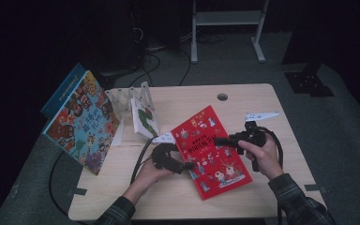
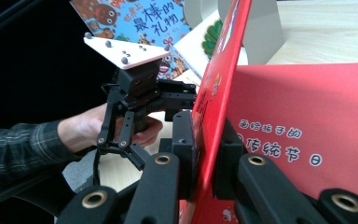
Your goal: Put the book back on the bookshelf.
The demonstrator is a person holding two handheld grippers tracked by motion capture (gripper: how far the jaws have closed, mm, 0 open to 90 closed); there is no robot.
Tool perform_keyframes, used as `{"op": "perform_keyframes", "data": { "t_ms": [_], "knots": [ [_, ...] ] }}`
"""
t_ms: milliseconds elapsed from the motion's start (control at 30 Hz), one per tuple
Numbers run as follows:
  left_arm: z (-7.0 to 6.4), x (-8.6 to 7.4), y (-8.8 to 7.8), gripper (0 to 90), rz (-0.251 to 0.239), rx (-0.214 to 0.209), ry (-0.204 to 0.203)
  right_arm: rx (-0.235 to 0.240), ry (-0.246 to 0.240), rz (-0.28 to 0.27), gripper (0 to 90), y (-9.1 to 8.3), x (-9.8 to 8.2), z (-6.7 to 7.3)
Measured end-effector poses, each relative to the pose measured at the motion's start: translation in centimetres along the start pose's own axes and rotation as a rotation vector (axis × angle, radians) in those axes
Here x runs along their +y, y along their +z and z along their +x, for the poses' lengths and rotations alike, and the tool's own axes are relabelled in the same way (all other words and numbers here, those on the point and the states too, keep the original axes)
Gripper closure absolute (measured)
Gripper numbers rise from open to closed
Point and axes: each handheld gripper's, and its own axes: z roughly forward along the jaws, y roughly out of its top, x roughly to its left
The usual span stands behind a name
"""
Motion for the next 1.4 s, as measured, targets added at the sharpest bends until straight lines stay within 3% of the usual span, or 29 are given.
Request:
{"op": "perform_keyframes", "data": {
  "t_ms": [333, 533, 633, 700, 767, 867, 1133, 1400],
  "knots": [
    [-0.1, 1.3, -2.2, 8.2, -0.107, -0.052, -0.057, -0.001, -0.057, -0.044, 79.3, -0.9, 0.5, 0.5],
    [-0.4, 2.0, -3.4, 13.9, -0.162, -0.023, -0.02, 0.026, -0.069, -0.059, 79.2, -1.0, 0.3, 0.3],
    [-0.6, 2.1, -3.9, 22.6, -0.186, -0.016, -0.01, 0.027, -0.061, -0.053, 78.8, -0.7, 0.1, 0.2],
    [-1.0, 2.5, -4.8, 30.4, -0.26, -0.008, 0.018, 0.018, -0.072, -0.035, 78.5, -0.4, -0.1, 0.1],
    [-1.4, 3.0, -5.3, 37.1, -0.294, 0.008, 0.039, 0.002, -0.083, -0.034, 77.9, -0.2, -0.2, 0.2],
    [-1.5, 3.7, -5.7, 37.7, -0.292, 0.031, 0.061, 0.011, -0.092, -0.04, 78.3, -0.1, -0.1, 0.4],
    [-1.9, 4.2, -6.1, 38.6, -0.301, 0.03, 0.071, 0.001, -0.105, -0.042, 77.2, 0.0, -0.2, 0.6],
    [-2.6, 5.6, -7.2, 40.5, -0.313, 0.005, 0.119, 0.006, -0.131, -0.01, 76.3, 0.6, -0.4, 1.2]
  ]
}}
